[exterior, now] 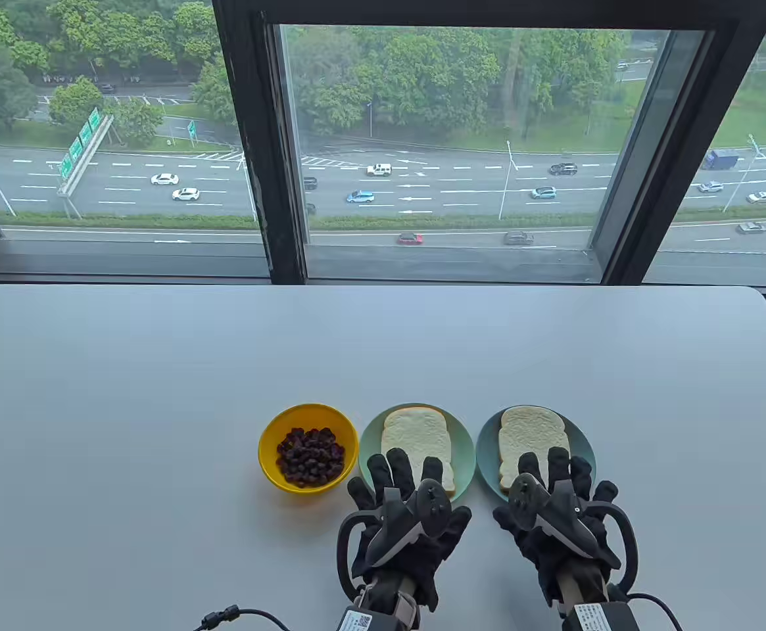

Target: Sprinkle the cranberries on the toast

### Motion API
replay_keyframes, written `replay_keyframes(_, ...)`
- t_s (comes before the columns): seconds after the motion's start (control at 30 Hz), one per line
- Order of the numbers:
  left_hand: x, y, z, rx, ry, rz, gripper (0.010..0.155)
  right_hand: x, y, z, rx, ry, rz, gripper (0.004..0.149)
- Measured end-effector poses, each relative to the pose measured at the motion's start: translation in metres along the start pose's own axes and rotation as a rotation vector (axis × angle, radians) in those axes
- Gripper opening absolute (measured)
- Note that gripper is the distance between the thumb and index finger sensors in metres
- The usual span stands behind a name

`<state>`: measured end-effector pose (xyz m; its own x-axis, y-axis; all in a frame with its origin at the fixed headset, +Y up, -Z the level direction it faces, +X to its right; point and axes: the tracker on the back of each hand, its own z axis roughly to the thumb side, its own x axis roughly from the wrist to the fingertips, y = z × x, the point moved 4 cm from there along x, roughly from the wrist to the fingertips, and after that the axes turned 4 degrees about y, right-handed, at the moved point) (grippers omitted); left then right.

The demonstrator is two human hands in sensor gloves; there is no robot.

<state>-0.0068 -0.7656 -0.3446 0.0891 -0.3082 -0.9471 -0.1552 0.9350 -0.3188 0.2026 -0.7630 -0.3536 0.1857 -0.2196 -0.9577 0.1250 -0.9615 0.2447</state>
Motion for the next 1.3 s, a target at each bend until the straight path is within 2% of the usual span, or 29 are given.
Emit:
replay_keyframes(0.67, 0.0, 0.003, 0.0, 0.02, 0.013, 0.002, 0.086, -0.001, 0.002, 0.002, -0.017, -0.002, 0.027, 0.084)
replay_keyframes(0.87, -0.001, 0.014, -0.004, 0.014, 0.032, 0.053, 0.085, -0.001, 0.001, 0.003, -0.015, -0.008, 0.029, 0.084)
replay_keyframes(1.07, 0.003, 0.025, -0.021, 0.037, 0.1, 0.079, 0.084, -0.002, 0.0, 0.006, -0.006, -0.02, 0.03, 0.084)
replay_keyframes(1.3, 0.012, 0.05, -0.061, -0.042, 0.226, 0.128, 0.082, -0.001, 0.002, 0.009, -0.018, -0.025, 0.042, 0.084)
